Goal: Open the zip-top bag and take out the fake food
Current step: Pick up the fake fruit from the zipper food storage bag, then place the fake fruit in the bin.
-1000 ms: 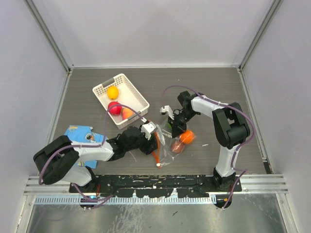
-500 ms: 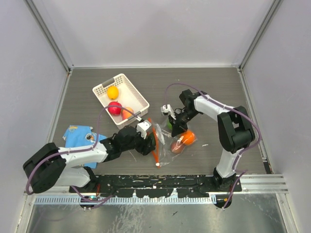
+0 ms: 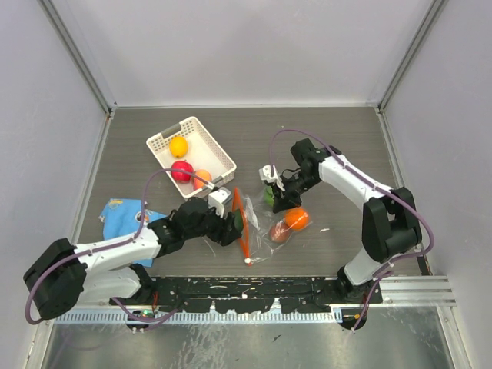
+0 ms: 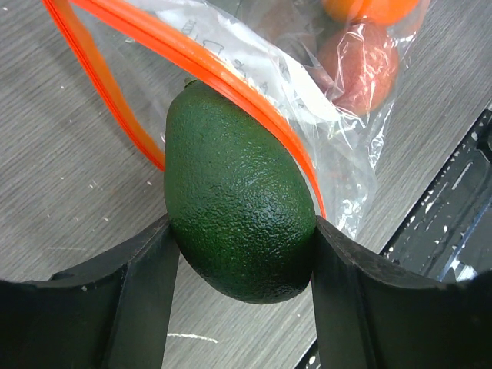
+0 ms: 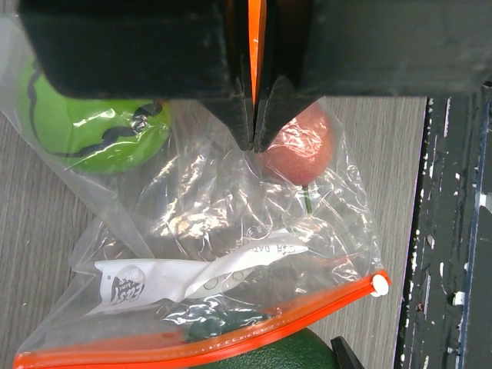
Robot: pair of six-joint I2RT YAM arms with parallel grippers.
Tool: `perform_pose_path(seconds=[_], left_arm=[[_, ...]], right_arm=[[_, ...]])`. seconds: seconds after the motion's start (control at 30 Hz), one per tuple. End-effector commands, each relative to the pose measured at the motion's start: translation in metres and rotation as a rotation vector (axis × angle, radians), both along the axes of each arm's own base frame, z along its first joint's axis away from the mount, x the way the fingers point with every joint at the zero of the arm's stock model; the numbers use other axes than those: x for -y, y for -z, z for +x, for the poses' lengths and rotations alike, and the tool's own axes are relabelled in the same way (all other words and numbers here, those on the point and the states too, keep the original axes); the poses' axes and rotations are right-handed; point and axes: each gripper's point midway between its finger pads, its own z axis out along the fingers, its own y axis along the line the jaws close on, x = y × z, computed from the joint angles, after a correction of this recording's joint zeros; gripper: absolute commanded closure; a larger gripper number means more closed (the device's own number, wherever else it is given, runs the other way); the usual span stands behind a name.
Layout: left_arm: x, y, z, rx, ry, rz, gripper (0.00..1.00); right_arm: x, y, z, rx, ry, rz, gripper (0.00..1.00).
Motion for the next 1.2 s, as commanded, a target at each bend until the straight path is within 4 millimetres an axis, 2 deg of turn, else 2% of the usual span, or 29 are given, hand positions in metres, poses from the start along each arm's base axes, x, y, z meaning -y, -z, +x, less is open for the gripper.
perform_pose_path(seconds=[0.0, 0.27, 0.53, 0.77, 0.93, 1.17], left_arm=[[0.007, -0.03, 0.002, 0.003, -0.003, -0.072, 0.9], [-0.005, -0.047, 0.006, -0.035, -0.074, -0.101, 0.91], [-0.021, -0.077, 0.018, -0.012, -0.155, -0.167, 0.91], [-0.039, -0.105, 0.043, 0.057, -0.257, -0.241, 0.88], [-0.054, -0.12, 0.063, 0.084, -0.322, -0.263, 0.98], [-0.083, -0.125, 0.098, 0.093, -0.425, -0.26, 1.0]], right_arm=[[-0.004, -0.018, 0.0, 0.079, -0.027, 0.063, 0.92], [-0.003, -0.023, 0.0, 0.114, -0.027, 0.07, 0.91], [-0.003, -0.027, -0.001, 0.133, -0.031, 0.076, 0.91], [-0.003, -0.031, -0.002, 0.145, -0.035, 0.088, 0.91], [-0.003, -0.032, -0.003, 0.151, -0.037, 0.09, 0.91], [-0.003, -0.032, -0.003, 0.153, -0.038, 0.09, 0.91]])
